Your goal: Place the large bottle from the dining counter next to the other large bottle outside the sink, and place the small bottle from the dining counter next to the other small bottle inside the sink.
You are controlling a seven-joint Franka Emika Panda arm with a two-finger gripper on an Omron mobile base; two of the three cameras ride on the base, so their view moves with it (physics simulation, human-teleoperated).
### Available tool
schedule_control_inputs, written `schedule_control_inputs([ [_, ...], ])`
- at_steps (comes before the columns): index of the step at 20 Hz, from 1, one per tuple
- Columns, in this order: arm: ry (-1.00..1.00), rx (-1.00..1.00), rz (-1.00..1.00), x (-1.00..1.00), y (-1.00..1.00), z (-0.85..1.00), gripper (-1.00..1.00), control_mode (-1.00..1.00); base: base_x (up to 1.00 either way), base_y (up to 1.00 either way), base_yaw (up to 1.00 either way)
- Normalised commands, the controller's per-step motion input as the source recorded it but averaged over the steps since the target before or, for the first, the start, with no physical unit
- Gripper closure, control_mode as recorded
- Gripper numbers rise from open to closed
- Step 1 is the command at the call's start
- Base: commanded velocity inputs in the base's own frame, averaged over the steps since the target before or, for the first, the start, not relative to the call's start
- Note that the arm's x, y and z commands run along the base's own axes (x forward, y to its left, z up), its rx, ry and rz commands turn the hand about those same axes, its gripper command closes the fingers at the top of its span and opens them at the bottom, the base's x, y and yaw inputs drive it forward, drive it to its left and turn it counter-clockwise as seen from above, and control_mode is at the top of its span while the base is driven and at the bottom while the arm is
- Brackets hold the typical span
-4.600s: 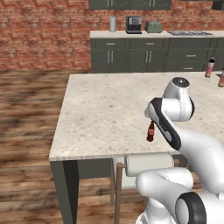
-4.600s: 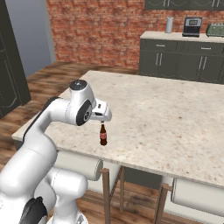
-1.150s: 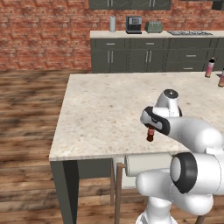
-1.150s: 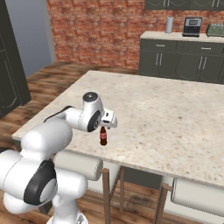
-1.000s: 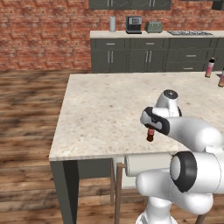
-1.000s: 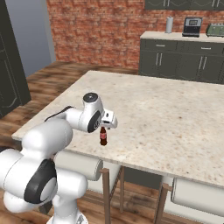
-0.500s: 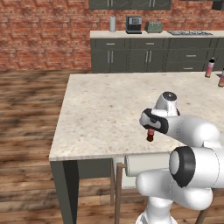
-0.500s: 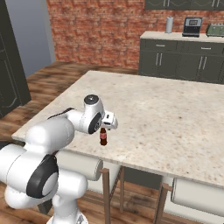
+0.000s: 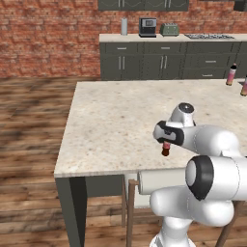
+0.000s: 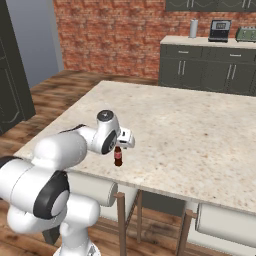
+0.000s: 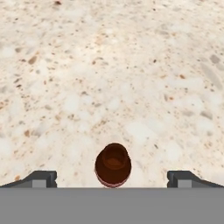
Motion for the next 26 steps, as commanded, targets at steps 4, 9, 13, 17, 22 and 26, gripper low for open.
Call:
schedule_control_inputs([
  [4,0.00,0.00,0.01,0.05,0.00,-0.11,-1.00,-1.00,0.00,0.00,0.00],
  [9,-0.01,0.00,0.01,0.05,0.00,-0.09,-1.00,-1.00,0.00,0.00,0.00],
  [13,-0.01,0.00,0.02,0.07,0.00,-0.07,-1.00,-1.00,0.00,0.00,0.00],
  [17,-0.02,0.00,0.02,0.06,0.00,-0.05,-1.00,-1.00,0.00,0.00,0.00],
  [22,-0.02,0.00,0.02,0.02,0.00,-0.05,-1.00,-1.00,0.00,0.00,0.00],
  [26,-0.02,0.00,0.02,0.03,0.00,-0.05,-1.00,-1.00,0.00,0.00,0.00],
])
